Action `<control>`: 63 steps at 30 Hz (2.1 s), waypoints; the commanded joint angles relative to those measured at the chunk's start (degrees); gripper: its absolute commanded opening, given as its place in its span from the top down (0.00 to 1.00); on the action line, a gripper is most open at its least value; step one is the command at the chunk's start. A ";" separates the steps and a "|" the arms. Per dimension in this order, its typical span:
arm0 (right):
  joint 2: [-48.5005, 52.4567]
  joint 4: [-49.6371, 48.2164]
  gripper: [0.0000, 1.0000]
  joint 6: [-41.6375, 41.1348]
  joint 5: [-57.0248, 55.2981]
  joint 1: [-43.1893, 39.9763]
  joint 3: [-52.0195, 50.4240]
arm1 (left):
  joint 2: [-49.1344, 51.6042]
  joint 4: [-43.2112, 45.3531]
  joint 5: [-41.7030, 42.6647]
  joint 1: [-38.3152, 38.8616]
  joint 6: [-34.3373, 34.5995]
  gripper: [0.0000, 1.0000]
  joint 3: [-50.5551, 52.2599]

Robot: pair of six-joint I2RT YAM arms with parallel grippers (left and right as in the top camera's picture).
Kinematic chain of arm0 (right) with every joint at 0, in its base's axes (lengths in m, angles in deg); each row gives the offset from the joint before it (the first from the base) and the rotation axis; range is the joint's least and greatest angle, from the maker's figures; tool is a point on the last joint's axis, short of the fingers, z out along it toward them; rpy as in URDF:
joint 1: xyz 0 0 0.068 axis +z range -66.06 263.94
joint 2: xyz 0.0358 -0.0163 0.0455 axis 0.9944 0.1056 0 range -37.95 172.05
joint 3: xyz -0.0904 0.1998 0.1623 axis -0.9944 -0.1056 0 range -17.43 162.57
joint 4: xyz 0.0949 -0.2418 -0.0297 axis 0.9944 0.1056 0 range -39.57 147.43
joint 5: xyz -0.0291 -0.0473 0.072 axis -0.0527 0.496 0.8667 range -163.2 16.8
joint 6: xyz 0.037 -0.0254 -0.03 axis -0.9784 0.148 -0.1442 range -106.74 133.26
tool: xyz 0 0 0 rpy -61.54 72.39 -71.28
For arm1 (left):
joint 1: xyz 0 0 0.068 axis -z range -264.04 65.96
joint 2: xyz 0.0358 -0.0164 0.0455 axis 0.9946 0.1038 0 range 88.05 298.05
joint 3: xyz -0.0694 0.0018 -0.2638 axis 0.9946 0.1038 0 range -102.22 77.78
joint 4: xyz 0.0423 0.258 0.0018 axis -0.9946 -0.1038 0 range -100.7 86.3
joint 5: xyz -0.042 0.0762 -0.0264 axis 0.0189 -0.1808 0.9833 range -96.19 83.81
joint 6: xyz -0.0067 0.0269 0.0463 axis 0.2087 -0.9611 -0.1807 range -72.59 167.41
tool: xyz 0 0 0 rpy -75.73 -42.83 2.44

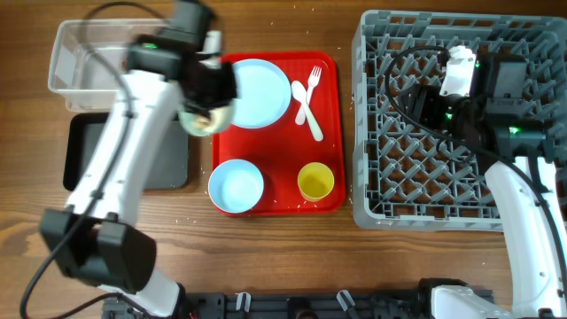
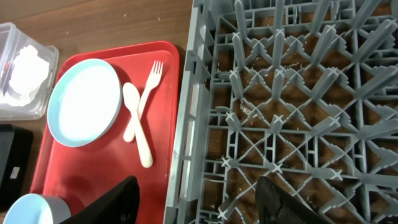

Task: Sort waste into correct bins and load items into the dishwasher rack
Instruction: 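Tip the green bowl over the black tray to dump the scraps, then return the empty green bowl to the red tray with the left gripper, then grasp the yellow cup with the left gripper and lift it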

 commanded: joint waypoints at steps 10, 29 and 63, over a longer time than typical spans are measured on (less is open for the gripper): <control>-0.35 0.31 0.38 -0.46 0.35 -0.17 0.92 | -1.09 26.93 54.77 -44.98 -23.91 0.96 32.61; -0.35 1.68 0.38 -0.59 0.35 -0.17 0.92 | -1.09 34.01 77.22 -55.89 1.49 0.96 35.76; -0.35 1.51 0.22 -1.68 0.33 -0.17 0.85 | -4.11 43.43 -17.92 22.29 -0.09 0.45 35.26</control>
